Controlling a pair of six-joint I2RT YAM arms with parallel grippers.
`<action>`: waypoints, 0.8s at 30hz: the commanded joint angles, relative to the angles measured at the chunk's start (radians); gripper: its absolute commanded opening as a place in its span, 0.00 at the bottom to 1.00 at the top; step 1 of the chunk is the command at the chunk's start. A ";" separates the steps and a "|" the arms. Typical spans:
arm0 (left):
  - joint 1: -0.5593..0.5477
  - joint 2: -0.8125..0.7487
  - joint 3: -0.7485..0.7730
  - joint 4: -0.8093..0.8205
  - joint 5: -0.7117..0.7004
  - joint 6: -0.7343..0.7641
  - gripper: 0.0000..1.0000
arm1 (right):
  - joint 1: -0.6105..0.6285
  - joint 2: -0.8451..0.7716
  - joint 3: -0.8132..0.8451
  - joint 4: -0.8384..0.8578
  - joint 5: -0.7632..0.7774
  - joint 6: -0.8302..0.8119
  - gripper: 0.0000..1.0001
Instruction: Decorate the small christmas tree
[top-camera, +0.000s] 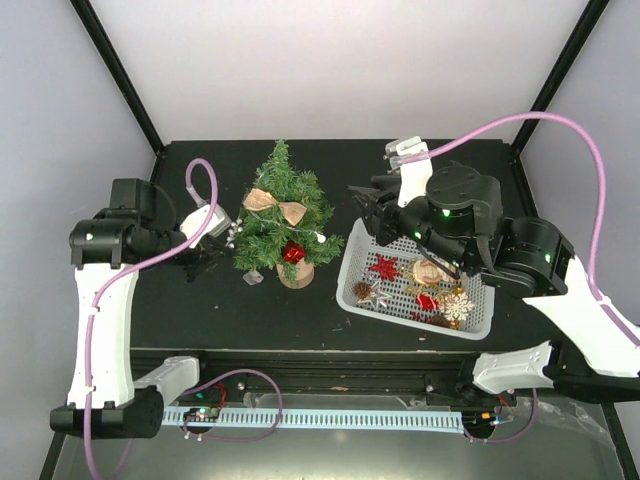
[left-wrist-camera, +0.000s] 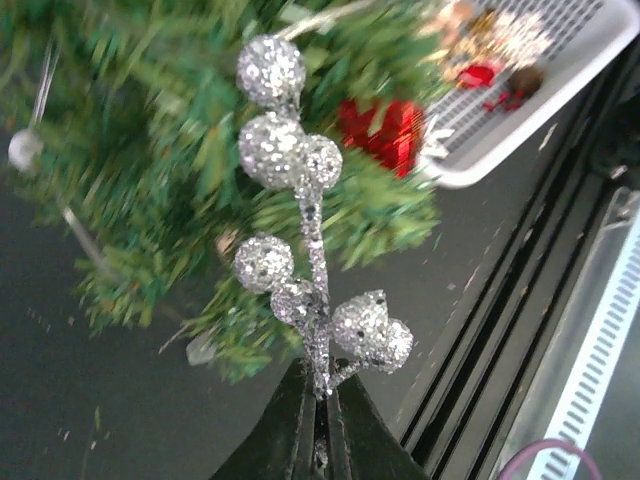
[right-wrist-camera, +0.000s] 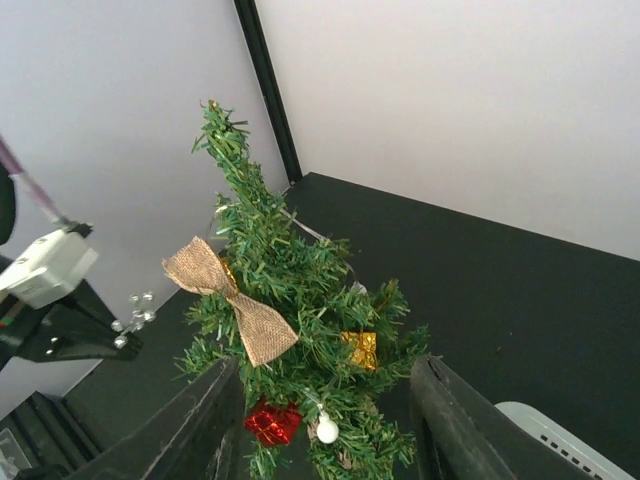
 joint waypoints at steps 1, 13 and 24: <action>0.031 0.048 -0.023 0.011 -0.156 0.081 0.02 | 0.001 -0.049 -0.025 0.035 0.032 0.029 0.46; 0.030 0.180 0.060 0.000 -0.317 0.141 0.02 | 0.001 -0.124 -0.127 0.071 0.046 0.088 0.46; -0.038 0.259 0.091 -0.020 -0.309 0.174 0.02 | 0.001 -0.142 -0.178 0.098 0.043 0.111 0.46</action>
